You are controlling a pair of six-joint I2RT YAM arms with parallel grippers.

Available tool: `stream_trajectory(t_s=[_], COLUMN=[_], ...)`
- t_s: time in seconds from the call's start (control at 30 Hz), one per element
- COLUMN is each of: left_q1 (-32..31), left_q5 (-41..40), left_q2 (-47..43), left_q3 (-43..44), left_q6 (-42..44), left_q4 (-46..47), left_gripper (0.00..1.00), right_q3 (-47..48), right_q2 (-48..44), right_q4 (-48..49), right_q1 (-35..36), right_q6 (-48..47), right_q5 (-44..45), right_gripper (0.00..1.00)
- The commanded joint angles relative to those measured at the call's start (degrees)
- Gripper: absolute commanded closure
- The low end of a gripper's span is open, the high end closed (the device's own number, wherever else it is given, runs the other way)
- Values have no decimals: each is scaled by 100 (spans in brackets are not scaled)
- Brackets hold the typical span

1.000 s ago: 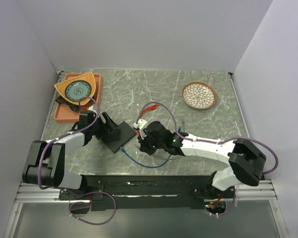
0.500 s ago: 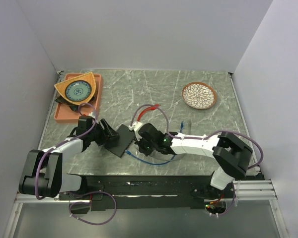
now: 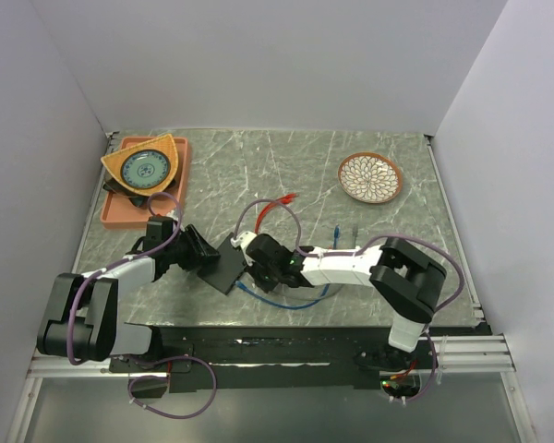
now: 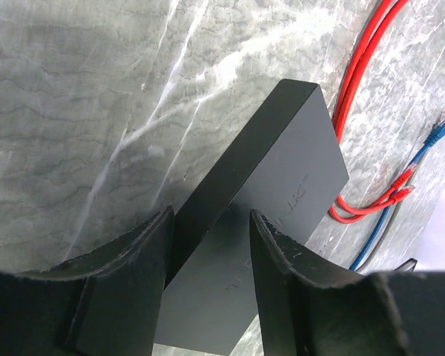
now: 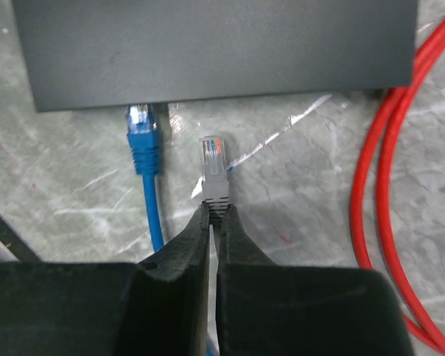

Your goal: Insert the plug into the switch port

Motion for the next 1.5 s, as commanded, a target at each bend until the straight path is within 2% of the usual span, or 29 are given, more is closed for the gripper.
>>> stream_trajectory(t_s=[0.0,0.5,1.47], left_q1=[-23,-23,-23], left_q5=[26,17,70], left_q2=[33,-11,182], left_q3=[-12,-47,-38], left_q6=[77,60,147], left_q4=[-129,-120,-76], left_gripper=[48,48,51], right_q3=[279,-169,173], right_q2=[292,250,100], right_q4=[111,726,665], right_q1=[55,178,275], right_q6=[126,442,337], right_q5=[109,206,434], right_gripper=[100,100,100])
